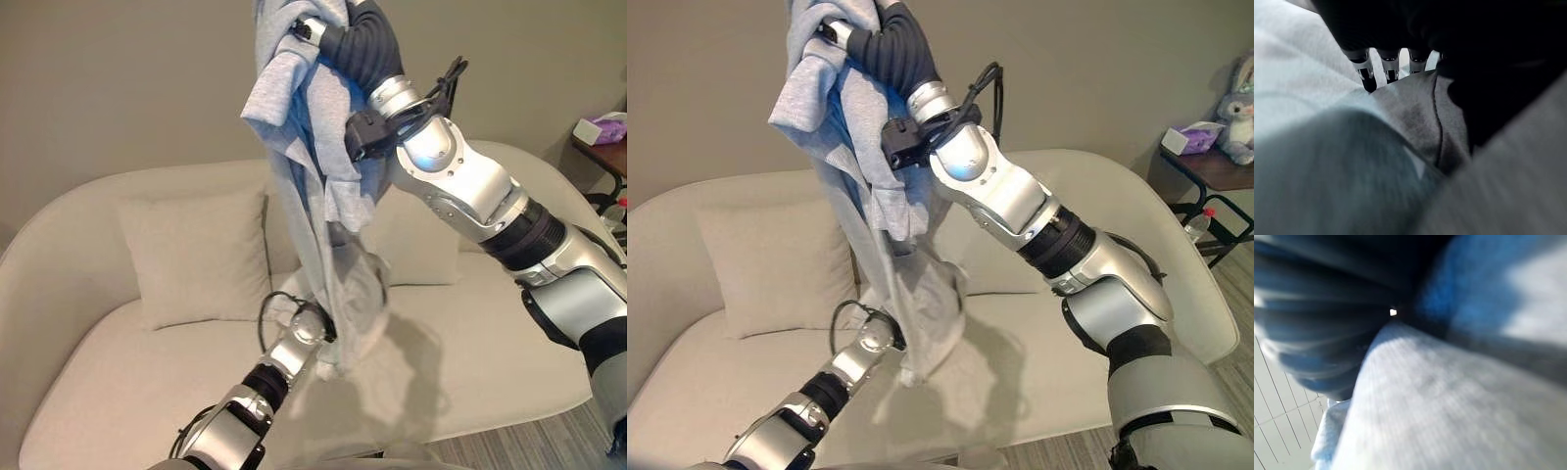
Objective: Hang the clothes on the sofa on the clothes rack.
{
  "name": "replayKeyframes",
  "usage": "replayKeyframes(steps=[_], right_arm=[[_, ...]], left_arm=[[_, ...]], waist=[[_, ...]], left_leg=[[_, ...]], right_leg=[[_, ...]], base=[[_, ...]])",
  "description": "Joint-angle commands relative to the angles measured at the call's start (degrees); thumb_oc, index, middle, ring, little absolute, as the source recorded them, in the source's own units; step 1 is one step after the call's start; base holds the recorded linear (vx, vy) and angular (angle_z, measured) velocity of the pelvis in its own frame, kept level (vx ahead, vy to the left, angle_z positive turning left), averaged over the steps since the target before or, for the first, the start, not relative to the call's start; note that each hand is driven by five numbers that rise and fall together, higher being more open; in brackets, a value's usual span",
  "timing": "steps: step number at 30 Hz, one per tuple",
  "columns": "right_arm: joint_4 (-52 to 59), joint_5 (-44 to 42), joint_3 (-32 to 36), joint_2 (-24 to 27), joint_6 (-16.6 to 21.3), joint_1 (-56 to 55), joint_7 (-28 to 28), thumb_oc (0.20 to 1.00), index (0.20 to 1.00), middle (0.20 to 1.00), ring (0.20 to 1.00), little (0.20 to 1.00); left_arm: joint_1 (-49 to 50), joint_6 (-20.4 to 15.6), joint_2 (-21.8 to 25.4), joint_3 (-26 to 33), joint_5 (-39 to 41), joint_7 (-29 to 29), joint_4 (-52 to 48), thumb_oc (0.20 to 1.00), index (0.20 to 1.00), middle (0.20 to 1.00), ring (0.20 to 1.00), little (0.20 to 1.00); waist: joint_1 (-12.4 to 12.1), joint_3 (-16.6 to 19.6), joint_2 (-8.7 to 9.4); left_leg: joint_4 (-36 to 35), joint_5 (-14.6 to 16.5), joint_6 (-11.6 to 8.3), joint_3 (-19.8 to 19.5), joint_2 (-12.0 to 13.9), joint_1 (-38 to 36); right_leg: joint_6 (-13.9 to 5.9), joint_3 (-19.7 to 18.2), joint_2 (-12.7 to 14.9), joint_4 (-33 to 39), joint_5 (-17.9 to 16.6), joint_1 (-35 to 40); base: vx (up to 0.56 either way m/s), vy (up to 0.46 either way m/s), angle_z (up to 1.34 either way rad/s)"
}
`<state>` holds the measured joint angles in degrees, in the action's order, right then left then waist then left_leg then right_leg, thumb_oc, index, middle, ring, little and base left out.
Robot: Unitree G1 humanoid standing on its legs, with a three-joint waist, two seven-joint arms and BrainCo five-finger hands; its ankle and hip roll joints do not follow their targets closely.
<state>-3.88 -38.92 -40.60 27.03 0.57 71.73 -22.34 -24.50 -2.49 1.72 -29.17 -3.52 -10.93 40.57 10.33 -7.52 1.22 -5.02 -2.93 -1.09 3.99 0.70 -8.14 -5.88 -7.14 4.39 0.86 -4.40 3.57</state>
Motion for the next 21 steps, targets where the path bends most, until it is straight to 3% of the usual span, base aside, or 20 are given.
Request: replayKeyframes(steps=[1,4,6,13,19,21], right_arm=[[-1.47,1.17,1.70,0.91,4.91,6.43,-0.89,0.200,0.200,0.200,0.200,0.200],[-1.17,2.31,1.19,0.88,4.35,6.33,-0.74,0.200,0.200,0.200,0.200,0.200],[-0.60,2.69,2.82,2.35,4.46,4.93,-1.03,0.200,0.200,0.200,0.200,0.200],[1.17,3.50,7.71,6.67,4.41,-0.23,-1.47,0.200,0.200,0.200,0.200,0.200],[8.08,7.19,18.11,11.16,3.89,-13.37,-1.29,0.200,0.200,0.200,0.200,0.200],[14.80,9.85,26.76,8.50,3.04,-26.63,0.62,0.200,0.200,0.200,0.200,0.200]], left_arm=[[-6.54,-3.27,-1.56,0.79,2.28,1.14,2.89,0.200,0.200,0.200,0.200,0.200],[-7.38,-2.68,-3.03,3.04,5.16,0.74,4.26,0.200,0.200,0.200,0.200,0.200],[-5.41,-2.38,-3.61,7.51,7.62,-0.40,4.21,0.200,0.200,0.200,0.200,0.200],[0.63,-2.38,-3.90,14.58,8.80,-1.67,1.14,0.200,0.200,0.200,0.200,0.200],[8.77,-2.59,-2.72,21.46,8.16,-3.46,-5.07,0.200,0.200,0.200,0.200,0.200],[13.47,-2.47,1.93,25.82,5.43,-6.59,-12.32,0.200,0.200,0.200,0.200,0.200]], waist=[[-1.18,-0.86,-2.82],[-0.60,-1.17,-3.15],[-0.46,-0.59,-3.43],[-0.73,0.26,-3.81],[-1.53,-0.63,-3.73],[-2.82,-4.06,-4.52]], left_leg=[[0.02,4.13,-1.64,-2.90,-1.75,-3.29],[0.02,4.55,-1.63,-2.88,-1.63,-3.88],[0.02,4.63,-1.57,-2.93,-1.48,-3.83],[0.02,4.55,-1.69,-2.58,-1.61,-3.23],[0.02,4.41,-2.05,-1.46,-1.63,-2.99],[0.02,2.89,-2.61,-0.05,-0.16,-2.69]], right_leg=[[2.33,0.63,-1.39,-5.68,-3.72,-3.15],[2.46,0.55,-1.42,-5.47,-3.61,-2.92],[2.55,0.45,-1.17,-4.45,-3.80,-3.18],[2.56,0.76,-0.32,-3.30,-3.55,-3.55],[2.42,1.92,0.67,-2.44,-3.06,-3.95],[3.35,5.31,0.53,-7.15,-1.64,-3.69]], base=[[0.00,0.000,0.00],[0.00,0.000,0.00],[0.00,0.000,0.00],[-0.01,0.017,-0.01],[-0.02,0.048,-0.02],[-0.13,0.022,-0.34]])
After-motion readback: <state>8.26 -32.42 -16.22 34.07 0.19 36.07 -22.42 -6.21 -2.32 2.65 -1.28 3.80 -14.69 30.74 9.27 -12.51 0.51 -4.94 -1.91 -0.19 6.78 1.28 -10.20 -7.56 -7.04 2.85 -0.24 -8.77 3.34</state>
